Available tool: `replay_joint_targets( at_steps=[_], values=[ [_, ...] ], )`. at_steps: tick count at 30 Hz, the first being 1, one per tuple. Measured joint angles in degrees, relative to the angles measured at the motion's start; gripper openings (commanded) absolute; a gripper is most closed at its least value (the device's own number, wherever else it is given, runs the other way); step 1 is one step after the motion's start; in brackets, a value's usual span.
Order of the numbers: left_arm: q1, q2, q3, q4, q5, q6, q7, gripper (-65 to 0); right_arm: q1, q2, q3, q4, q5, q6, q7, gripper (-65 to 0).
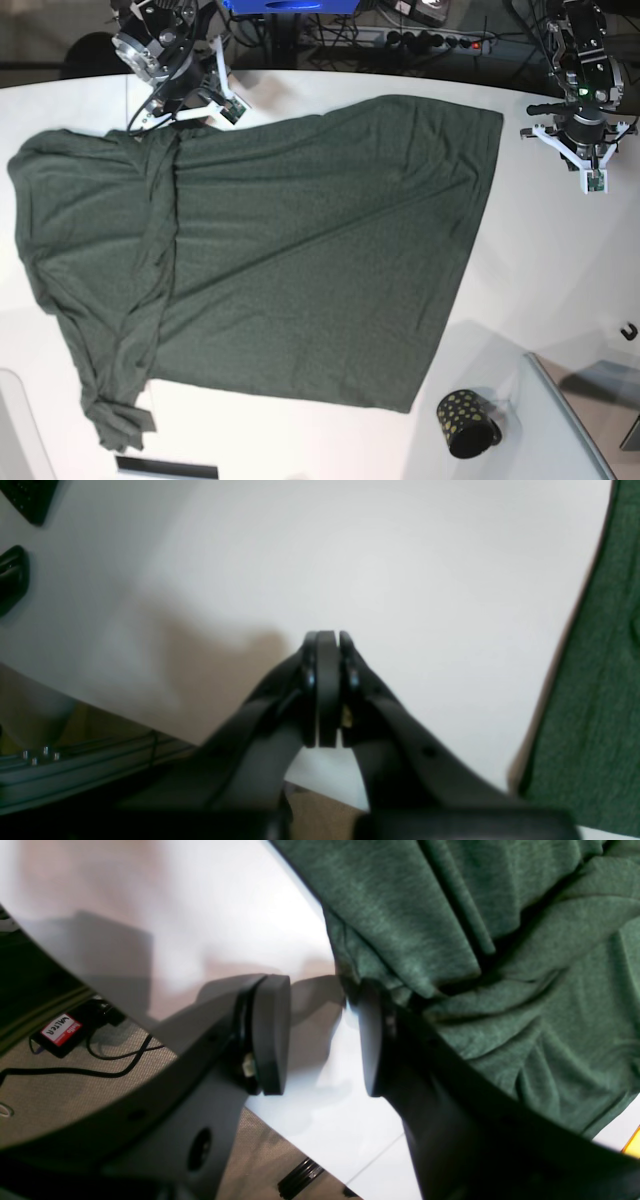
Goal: Layout the t-shirt on the table in an organized manner, then fold the t-shirt properly
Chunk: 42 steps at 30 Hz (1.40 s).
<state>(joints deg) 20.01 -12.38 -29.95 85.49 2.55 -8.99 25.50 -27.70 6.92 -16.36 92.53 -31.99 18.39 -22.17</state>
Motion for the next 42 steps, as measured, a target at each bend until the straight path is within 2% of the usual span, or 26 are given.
replay_joint_targets(
  at_steps=[5,12,21,22,25,26,32,42],
  values=[
    [-0.13,-0.02,0.02,0.0,0.0,0.0,0.02,-65.0,-0.61,-0.04,0.11,4.9,0.02,0.0,-0.26,-43.2],
    [-0.15,-0.02,0.04,-0.02,0.02,0.0,0.0,-65.0,2.23,0.0,0.13,-0.7,0.0,0.02,-0.57,-43.1],
    [-0.42,0.09,0.04,-0.11,0.0,0.0,0.07,-65.0,2.1,0.0,0.13,-0.92,0.0,0.02,-0.5,-43.7],
    [-0.9,0.22,0.02,-0.17,-0.02,0.04,0.22,-65.0,2.12,0.0,0.11,-0.94,-0.02,0.0,-0.5,-44.7],
    [-1.99,0.31,0.04,-0.24,0.0,-0.02,0.35,-65.0,2.1,-0.02,0.13,-1.05,0.02,0.0,-0.52,-57.3],
    [-2.03,0.31,0.04,-0.22,0.0,-0.04,-0.04,-65.0,2.1,0.02,0.13,-1.05,0.0,0.0,-0.55,-59.6],
    [-3.43,0.26,0.5,-1.22,0.02,0.04,0.17,-65.0,0.33,0.24,2.64,-1.03,-0.04,0.02,-0.63,-59.7],
    [-7.13,0.55,9.31,-4.33,-0.02,0.04,0.33,-65.0,-2.73,0.7,2.64,0.24,-0.24,-0.07,-0.07,-60.0]
  ],
)
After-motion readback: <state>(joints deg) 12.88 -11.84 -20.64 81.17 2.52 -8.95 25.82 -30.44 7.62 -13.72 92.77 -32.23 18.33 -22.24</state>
